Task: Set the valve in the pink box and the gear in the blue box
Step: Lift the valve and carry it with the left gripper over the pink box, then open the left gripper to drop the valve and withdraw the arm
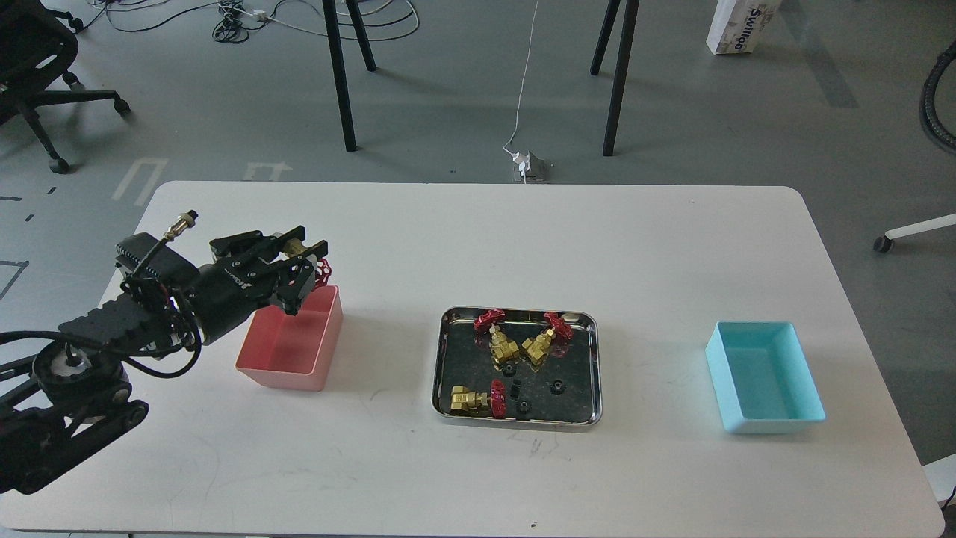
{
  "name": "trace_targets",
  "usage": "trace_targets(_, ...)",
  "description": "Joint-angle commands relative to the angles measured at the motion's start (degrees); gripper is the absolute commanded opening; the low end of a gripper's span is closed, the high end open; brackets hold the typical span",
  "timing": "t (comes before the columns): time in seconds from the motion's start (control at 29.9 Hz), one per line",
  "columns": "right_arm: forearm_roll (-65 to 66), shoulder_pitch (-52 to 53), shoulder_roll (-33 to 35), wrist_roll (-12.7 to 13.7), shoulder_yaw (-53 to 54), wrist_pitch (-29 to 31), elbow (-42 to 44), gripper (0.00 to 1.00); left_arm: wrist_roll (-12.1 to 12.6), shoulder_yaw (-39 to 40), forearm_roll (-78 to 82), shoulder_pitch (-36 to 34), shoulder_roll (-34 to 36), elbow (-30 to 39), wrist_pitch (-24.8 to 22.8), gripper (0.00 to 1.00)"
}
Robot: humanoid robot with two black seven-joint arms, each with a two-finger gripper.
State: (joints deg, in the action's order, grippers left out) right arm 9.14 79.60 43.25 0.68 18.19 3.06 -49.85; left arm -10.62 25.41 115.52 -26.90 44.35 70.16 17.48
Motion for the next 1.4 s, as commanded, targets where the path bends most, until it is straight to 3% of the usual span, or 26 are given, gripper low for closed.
trace_targets(0.0, 0.0, 0.03, -0.53, 0.03, 0.0, -0.07, 0.19, 0.99, -0.36, -0.01, -0.3, 1.23, 0.21, -1.51, 0.01, 0.26)
trace_targets(0.23, 0.0, 0.03, -0.71, 0.11, 0.0, -0.07, 0.19, 0.99, -1.77, -0.36, -0.39, 3.43, -1.46, -9.77, 2.03, 0.27)
trace_targets(0.7, 0.0, 0.21, -1.15, 0.12, -0.08, -0.25, 0.1, 0.99, -1.77, 0.17, -0.39, 7.74, -5.86, -10.22, 3.0, 0.3)
trace_targets(0.77, 0.0, 0.21, -1.41, 0.12, -0.08, -0.34, 0.19, 0.99, -1.77, 0.34, -0.47, 7.74, -5.86, -10.22, 3.09, 0.35)
trace_targets(0.9, 0.0, 0.21, -1.41, 0.12, -0.08, -0.34, 0.19, 0.99, -1.77, 0.52, -1.0, 7.56, -5.86, -10.22, 3.17, 0.62)
trace_targets(0.97, 0.0, 0.29, -1.41, 0.12, -0.08, -0.34, 0.19, 0.99, -1.68, 0.52, -2.58, 7.56, -5.94, -10.22, 3.44, 0.7)
trace_targets(1.07, 0.0, 0.82, -1.5, 0.12, 0.0, -0.34, -0.07, 0.99, -1.77, 0.61, -6.17, 6.86, -6.21, -9.87, 4.05, 0.93)
trace_targets(1.17, 0.0, 2.14, -1.5, 0.12, 0.0, 0.19, -0.33, 0.99, -1.77, 1.66, -9.78, 5.9, -6.38, -9.34, 4.14, 0.98)
trace_targets(1.37, 2.54, 0.39, -1.33, 0.2, -3.32, 2.9, -3.22, 0.99, -1.86, 8.42, -25.75, -3.57, -6.3, -8.9, 2.13, 0.98)
